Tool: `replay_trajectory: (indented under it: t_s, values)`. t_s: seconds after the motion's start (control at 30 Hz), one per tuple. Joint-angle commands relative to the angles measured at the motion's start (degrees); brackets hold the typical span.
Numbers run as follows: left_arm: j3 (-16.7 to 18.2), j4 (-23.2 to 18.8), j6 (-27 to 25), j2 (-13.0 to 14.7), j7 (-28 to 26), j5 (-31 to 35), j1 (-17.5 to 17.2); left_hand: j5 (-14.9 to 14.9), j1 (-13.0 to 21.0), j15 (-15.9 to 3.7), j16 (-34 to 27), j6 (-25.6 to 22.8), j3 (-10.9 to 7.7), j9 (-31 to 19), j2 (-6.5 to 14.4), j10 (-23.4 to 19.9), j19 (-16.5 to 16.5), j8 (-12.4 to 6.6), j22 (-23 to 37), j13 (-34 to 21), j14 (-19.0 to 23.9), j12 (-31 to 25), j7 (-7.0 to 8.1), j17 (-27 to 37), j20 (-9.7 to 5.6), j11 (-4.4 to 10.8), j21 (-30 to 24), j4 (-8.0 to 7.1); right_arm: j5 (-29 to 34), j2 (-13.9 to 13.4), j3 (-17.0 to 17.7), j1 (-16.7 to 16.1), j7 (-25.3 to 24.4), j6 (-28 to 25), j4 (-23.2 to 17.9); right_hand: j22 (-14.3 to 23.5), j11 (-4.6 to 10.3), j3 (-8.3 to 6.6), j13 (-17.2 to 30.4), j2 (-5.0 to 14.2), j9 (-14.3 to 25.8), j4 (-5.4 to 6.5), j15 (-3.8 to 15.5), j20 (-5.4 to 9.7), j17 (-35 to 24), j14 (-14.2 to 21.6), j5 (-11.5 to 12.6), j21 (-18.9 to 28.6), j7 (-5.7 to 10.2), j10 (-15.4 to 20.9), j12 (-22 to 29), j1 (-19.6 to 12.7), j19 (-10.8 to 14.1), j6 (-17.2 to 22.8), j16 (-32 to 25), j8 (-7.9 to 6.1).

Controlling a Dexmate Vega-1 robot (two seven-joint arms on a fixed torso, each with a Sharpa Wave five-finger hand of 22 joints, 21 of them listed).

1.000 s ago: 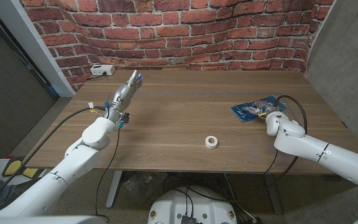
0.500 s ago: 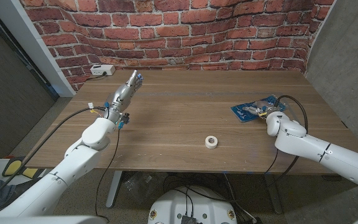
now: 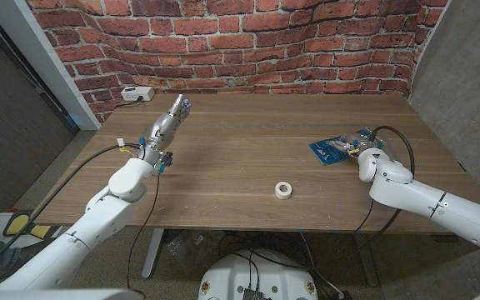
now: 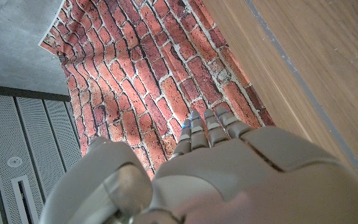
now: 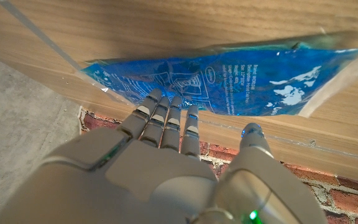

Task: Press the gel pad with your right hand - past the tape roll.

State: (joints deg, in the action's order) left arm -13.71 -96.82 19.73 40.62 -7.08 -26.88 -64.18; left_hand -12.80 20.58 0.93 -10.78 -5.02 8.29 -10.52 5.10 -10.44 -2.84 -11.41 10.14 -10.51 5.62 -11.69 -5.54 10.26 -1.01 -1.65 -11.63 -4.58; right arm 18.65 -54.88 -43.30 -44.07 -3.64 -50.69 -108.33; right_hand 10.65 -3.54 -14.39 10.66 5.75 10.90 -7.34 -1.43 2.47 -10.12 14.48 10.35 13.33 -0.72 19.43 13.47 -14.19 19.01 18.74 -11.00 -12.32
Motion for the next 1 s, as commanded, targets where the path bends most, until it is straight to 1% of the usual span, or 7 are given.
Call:
replay_trajectory:
  t_s: [0.03,0.33,0.57,0.67,0.83,0.93,1.0]
  values:
    - [0.35,-0.29,0.22,0.28,0.15,-0.2,-0.5,-0.01,0.41,-0.19,0.08,-0.42,0.43,-0.11,0.2,-0.34,-0.27,0.12,0.14,-0.2,0.24,0.19,0.27,0.13,0.42,0.47,0.14,-0.24,0.16,-0.32,1.07,-1.07,-1.73,-0.21,-1.46,0.06,0.05,-0.33,-0.03,-0.18,0.23,-0.16,0.22,0.28,-0.19,0.53,-0.13,0.09,0.11,0.26,-0.29,-0.58,0.56,0.37,0.05,0.24]
    - [0.62,-0.62,0.3,0.57,0.21,-0.1,-0.84,0.01,0.53,-0.18,0.08,-0.55,0.46,-0.11,0.3,-0.41,-0.24,0.08,0.14,-0.21,0.25,0.17,0.34,0.12,0.45,0.34,0.15,-0.23,0.0,-0.7,2.45,-2.6,-3.65,-0.68,-3.37,0.06,0.17,-0.37,-0.03,-0.24,0.24,-0.2,0.1,0.26,-0.19,0.53,-0.14,0.01,0.19,0.31,-0.34,-0.66,0.56,0.34,0.14,0.32]
    - [0.8,-1.02,0.34,0.67,0.08,0.05,-1.14,0.02,0.59,-0.21,0.07,-0.54,0.49,-0.11,0.35,-0.43,-0.21,0.1,0.14,-0.21,0.27,0.17,0.33,0.12,0.46,0.37,0.15,-0.23,-1.34,-0.93,4.85,-4.84,-6.31,0.48,-4.96,0.06,0.13,-0.39,-0.02,-0.25,0.24,-0.19,0.18,0.25,-0.2,0.58,-0.14,-0.03,0.25,0.44,-0.33,-0.67,0.57,0.28,0.17,0.39]
    - [0.86,-1.17,0.35,0.7,0.0,0.14,-1.26,0.02,0.62,-0.17,0.07,-0.59,0.5,-0.11,0.38,-0.48,-0.2,0.08,0.14,-0.21,0.27,0.15,0.3,0.12,0.47,0.32,0.16,-0.24,-3.62,-0.59,7.37,-6.7,-8.31,2.79,-5.12,0.06,0.1,-0.4,-0.02,-0.26,0.24,-0.19,0.14,0.2,-0.2,0.53,-0.14,-0.06,0.29,0.44,-0.34,-0.68,0.55,0.24,0.21,0.42]
    - [0.95,-1.29,0.55,0.55,-0.24,0.3,-1.47,0.04,0.68,-0.21,0.08,-0.55,0.52,-0.11,0.45,-0.42,-0.18,0.11,0.14,-0.2,0.26,0.18,0.37,0.12,0.51,0.44,0.16,-0.24,-10.26,1.09,14.06,-11.72,-13.93,11.32,-3.36,0.07,0.13,-0.42,-0.02,-0.25,0.25,-0.19,-0.01,0.19,-0.21,0.54,-0.14,-0.13,0.35,0.62,-0.3,-0.7,0.47,-0.04,0.24,0.56]
    - [0.94,-1.29,0.47,0.5,-0.27,0.3,-1.5,0.05,0.72,-0.22,0.07,-0.52,0.54,-0.11,0.48,-0.45,-0.19,0.12,0.14,-0.21,0.28,0.18,0.35,0.12,0.48,0.24,0.15,-0.24,-11.75,1.58,15.88,-13.37,-16.44,14.99,-2.81,0.07,0.36,-0.48,-0.02,-0.19,0.25,-0.2,0.01,0.2,-0.21,0.57,-0.13,-0.17,0.42,0.66,-0.32,-0.76,0.45,-0.39,0.25,0.72]
    - [0.88,-1.22,0.5,0.35,-0.26,0.22,-1.48,0.05,0.74,-0.23,0.08,-0.56,0.55,-0.11,0.5,-0.45,-0.15,0.11,0.14,-0.21,0.27,0.18,0.38,0.12,0.51,0.27,0.17,-0.24,-12.04,1.78,16.41,-13.81,-17.51,16.25,-2.68,0.07,0.25,-0.55,-0.01,-0.13,0.26,-0.23,-0.03,0.17,-0.2,0.58,-0.11,-0.19,0.56,0.83,-0.27,-0.85,0.45,-0.57,0.27,0.79]
